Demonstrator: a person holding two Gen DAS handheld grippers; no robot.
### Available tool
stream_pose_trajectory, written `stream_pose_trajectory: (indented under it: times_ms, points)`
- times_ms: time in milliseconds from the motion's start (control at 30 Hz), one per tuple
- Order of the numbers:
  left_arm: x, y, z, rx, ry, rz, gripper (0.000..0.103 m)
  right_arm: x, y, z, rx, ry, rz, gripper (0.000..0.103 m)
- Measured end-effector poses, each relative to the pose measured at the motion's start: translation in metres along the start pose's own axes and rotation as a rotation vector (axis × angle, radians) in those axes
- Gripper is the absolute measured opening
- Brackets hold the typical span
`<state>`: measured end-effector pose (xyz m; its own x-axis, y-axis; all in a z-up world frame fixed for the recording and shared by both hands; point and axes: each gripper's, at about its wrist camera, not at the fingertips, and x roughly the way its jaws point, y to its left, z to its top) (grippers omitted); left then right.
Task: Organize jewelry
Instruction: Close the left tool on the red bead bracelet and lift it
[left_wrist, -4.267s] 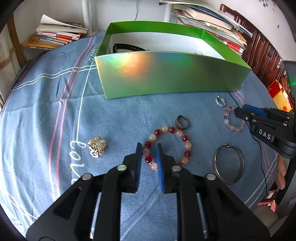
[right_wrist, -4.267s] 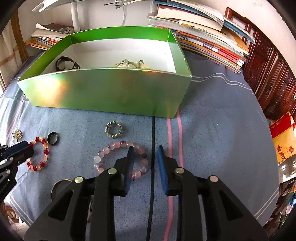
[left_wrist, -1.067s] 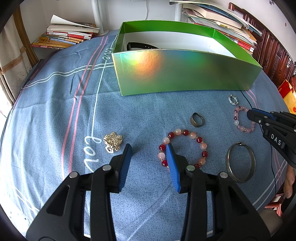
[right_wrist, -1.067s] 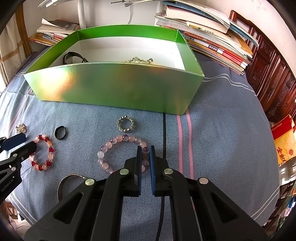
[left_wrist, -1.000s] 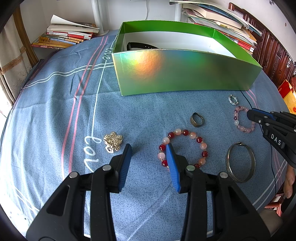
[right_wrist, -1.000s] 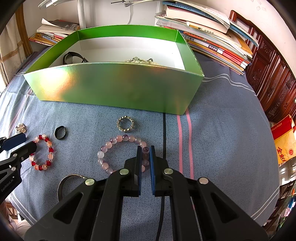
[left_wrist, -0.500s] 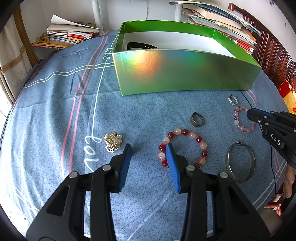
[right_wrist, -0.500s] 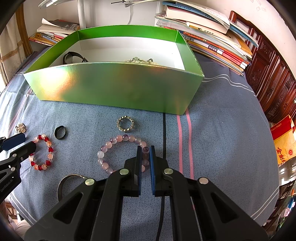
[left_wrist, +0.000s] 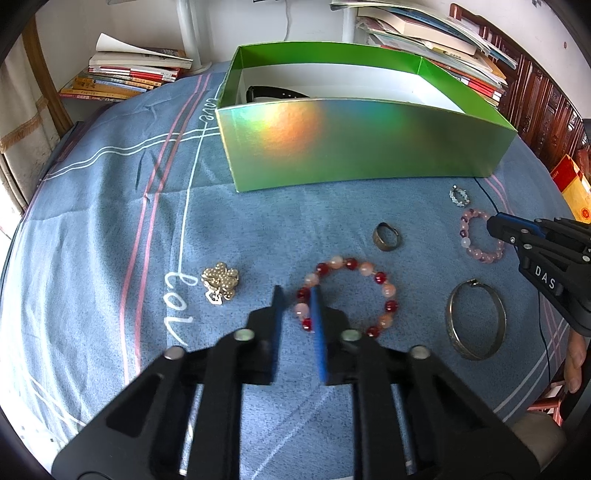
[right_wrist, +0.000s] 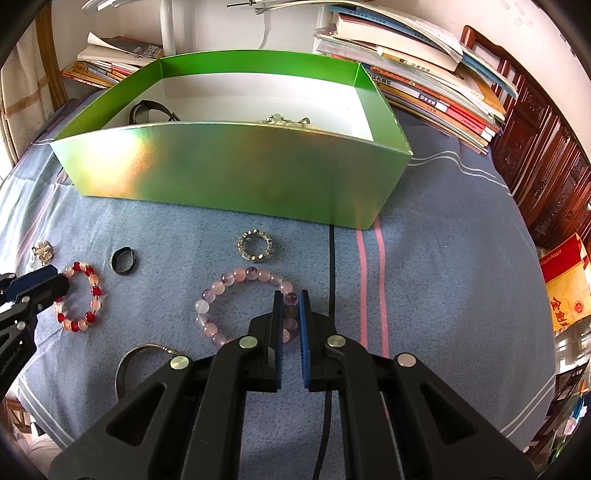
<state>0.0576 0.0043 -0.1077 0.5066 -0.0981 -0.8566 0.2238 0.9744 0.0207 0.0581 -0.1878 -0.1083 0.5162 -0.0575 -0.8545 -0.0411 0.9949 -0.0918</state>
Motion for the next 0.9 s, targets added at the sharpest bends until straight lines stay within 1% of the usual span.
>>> stream_pose_trajectory:
  times_ms: [33,100,667,767,900]
  points:
    - [0.000,0.000,0.000,0.002,0.000,-0.001,0.009,0.000,0.000,0.000,0.001,0.000,0.001,0.008]
    - [-0.001,-0.001,-0.001,0.002,0.001,0.001,0.008,0.000,0.000,-0.001,0.004,0.000,0.004,0.008]
    - [-0.008,0.001,0.001,0.005,-0.019,0.018,0.008,0.000,-0.002,0.001,0.015,-0.005,0.012,0.008]
    - [-0.014,0.004,0.005,0.001,-0.036,0.025,0.008,-0.008,-0.004,0.003,0.020,-0.027,0.020,0.008]
    - [-0.031,0.012,0.015,-0.014,-0.079,0.015,0.008,-0.030,-0.006,0.012,0.023,-0.089,0.035,0.008]
